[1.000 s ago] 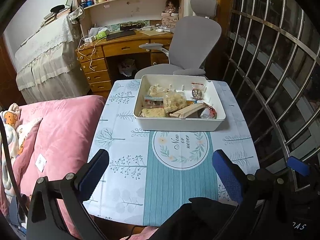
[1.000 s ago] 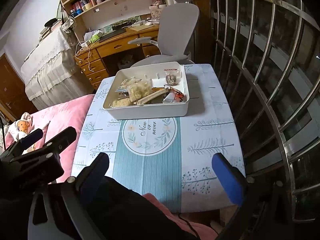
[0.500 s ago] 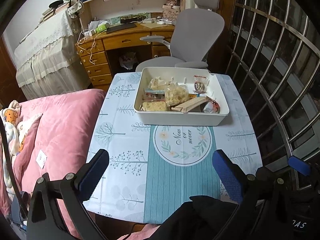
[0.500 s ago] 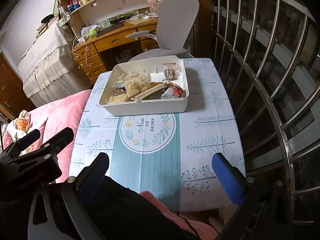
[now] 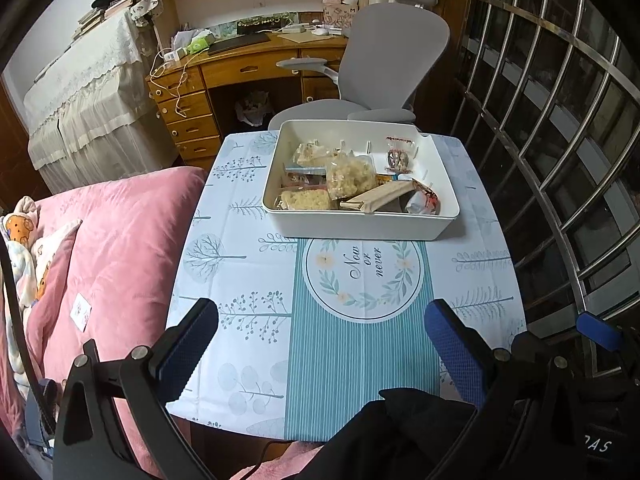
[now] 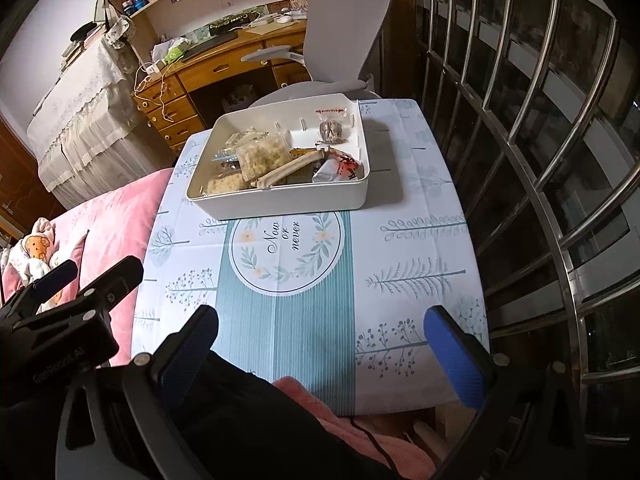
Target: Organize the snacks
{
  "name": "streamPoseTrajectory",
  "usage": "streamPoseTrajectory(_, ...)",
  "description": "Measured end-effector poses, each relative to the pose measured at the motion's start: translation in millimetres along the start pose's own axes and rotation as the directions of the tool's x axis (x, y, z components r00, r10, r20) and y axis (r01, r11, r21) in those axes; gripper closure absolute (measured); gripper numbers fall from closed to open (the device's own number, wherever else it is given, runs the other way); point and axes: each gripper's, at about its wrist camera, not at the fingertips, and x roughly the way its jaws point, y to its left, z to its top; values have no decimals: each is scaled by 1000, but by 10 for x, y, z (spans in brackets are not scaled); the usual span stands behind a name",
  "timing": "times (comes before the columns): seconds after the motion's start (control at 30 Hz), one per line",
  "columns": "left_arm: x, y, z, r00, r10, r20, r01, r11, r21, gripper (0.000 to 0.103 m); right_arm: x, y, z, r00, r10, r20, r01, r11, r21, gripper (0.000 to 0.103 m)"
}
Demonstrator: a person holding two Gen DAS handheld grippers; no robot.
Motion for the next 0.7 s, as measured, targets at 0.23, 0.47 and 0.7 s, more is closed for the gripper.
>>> streamPoseTrajectory(0.23,15,-7,-2,1000,1,-4,-1,1000,2,0,16,-27,10,1000,-4,-10,4,1000,5,0)
streamPoseTrajectory(0.47,51,-22,-25,1000,0,-10,0,1000,9,0,46,-59,8,1000,-7,-26,7,1000,11,0)
streamPoseTrajectory(0.7,59,-19,-27,1000,0,-12,0,1000,11,0,70,-87,9,999,-6,-39,7,1000,14,0)
